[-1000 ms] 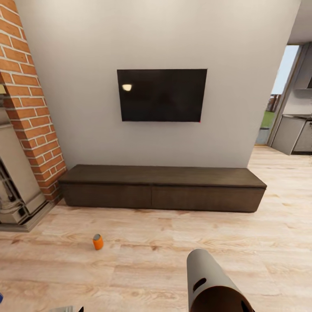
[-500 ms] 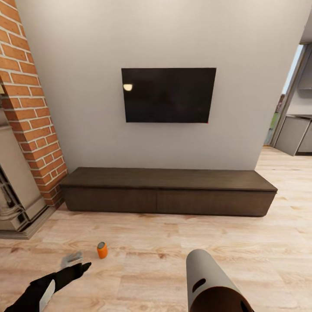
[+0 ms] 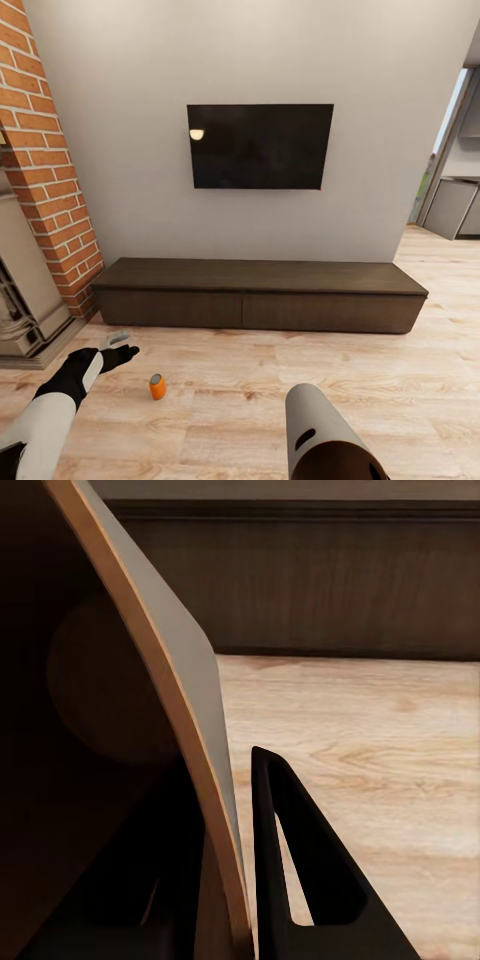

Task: Put the three can of soda from the living room inside the tash can in the kitchen.

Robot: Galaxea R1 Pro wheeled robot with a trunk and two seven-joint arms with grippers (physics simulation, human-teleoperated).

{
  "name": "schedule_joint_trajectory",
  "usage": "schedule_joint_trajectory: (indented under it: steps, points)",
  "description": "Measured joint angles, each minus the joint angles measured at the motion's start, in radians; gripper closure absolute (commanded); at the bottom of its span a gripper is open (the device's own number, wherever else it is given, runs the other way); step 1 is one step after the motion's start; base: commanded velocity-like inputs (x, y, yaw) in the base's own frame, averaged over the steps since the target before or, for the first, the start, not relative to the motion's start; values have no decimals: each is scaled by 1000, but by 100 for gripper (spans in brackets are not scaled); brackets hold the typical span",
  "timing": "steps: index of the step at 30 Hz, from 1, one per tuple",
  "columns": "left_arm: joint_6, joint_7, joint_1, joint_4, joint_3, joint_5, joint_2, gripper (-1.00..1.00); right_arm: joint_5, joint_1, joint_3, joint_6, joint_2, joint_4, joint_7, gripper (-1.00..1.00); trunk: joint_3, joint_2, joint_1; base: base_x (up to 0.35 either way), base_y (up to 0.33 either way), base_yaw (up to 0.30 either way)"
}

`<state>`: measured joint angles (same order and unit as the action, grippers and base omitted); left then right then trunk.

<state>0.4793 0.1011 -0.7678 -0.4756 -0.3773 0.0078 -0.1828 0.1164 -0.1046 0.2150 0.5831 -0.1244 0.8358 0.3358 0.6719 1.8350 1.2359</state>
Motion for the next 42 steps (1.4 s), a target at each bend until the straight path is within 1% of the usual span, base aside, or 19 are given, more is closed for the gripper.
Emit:
schedule_joint_trajectory:
  steps: [5, 8, 9, 11, 14, 16, 18, 23, 29, 32, 33, 34, 35, 36, 37, 38, 40, 41, 42]
  points:
    - [23, -84, -17, -1, 0, 3, 6, -100, -1, 0, -1, 0, 0, 0, 0, 100, 0, 0, 0, 0, 0, 0]
    - [23, -105, -20, -2, 1, 3, 7, -100, -1, 0, -2, -1, 0, 0, 1, 100, 6, 14, 8, 0, 0, 0]
    - [22, -107, -20, -3, 2, 3, 8, -100, -3, 0, -2, 0, 0, 1, 1, 100, 9, 21, 11, 0, 0, 0]
    - [-3, -112, -16, -1, 4, 3, 13, -100, -3, 0, -3, 0, 0, 1, 2, 100, 16, 35, 19, 0, 0, 0]
    - [-30, -114, -14, 0, 5, 3, 27, -100, -1, 0, -13, -1, 0, 0, 1, 100, 25, 56, 31, 0, 0, 0]
    - [-35, -113, -14, 1, 6, 3, 30, -100, -8, 0, -17, 1, 0, 0, 2, 100, 31, 70, 38, 0, 0, 0]
    - [-45, -113, -13, 2, 6, 3, 36, -100, -1, 0, -20, -1, 0, 1, 1, 100, 38, 84, 46, 0, 0, 0]
    - [-53, -110, -12, 3, 9, 2, 41, -100, -3, 0, -24, 0, 0, 1, 0, 100, 53, 119, 65, 0, 0, 0]
    - [-62, -112, -11, -7, 9, 2, 54, -100, -5, 0, -22, 0, -1, 9, 6, 100, 53, 119, 65, 0, 0, 0]
    - [-78, -112, -10, -4, 9, 2, 55, -100, -8, -1, -23, -6, -1, 82, 9, 100, 53, 119, 65, 0, 0, 0]
    - [-83, -112, -10, -2, 9, 2, 55, -100, -6, -1, -22, -23, 0, 127, 9, 100, 53, 119, 65, 0, 0, 0]
    - [-86, -112, -10, -1, 9, 1, 55, -100, 7, 0, -20, -38, 0, 155, 10, 100, 53, 119, 65, 0, 0, 0]
    - [-89, -111, -10, 0, 9, 1, 55, -100, 9, 3, -20, -127, -1, 202, 8, 100, 53, 119, 65, 0, 0, 0]
    - [-90, -111, -10, 0, 9, 1, 55, -100, -2, 5, -22, -159, -1, 222, 10, 100, 53, 119, 65, 0, 0, 0]
    - [-91, -111, -11, 1, 9, 1, 55, -100, -12, 8, -24, -226, -2, 261, 10, 100, 53, 119, 65, 0, 0, 0]
    - [-92, -111, -10, 1, 9, 1, 56, -100, -10, 13, -25, -298, -3, 300, 10, 100, 53, 119, 65, 0, 0, 0]
    - [-92, -111, -10, 2, 9, 1, 56, -100, -8, 45, -23, -432, -4, 371, 9, 100, 53, 119, 65, 0, 0, 0]
    - [-93, -111, -10, 1, 9, 1, 56, -100, -5, 57, -23, -463, -4, 401, 9, 100, 53, 119, 65, 0, 0, 0]
    - [-93, -111, -10, 2, 9, 1, 56, -100, -9, 76, -24, -520, -4, 443, 10, 100, 53, 119, 65, 0, 0, 0]
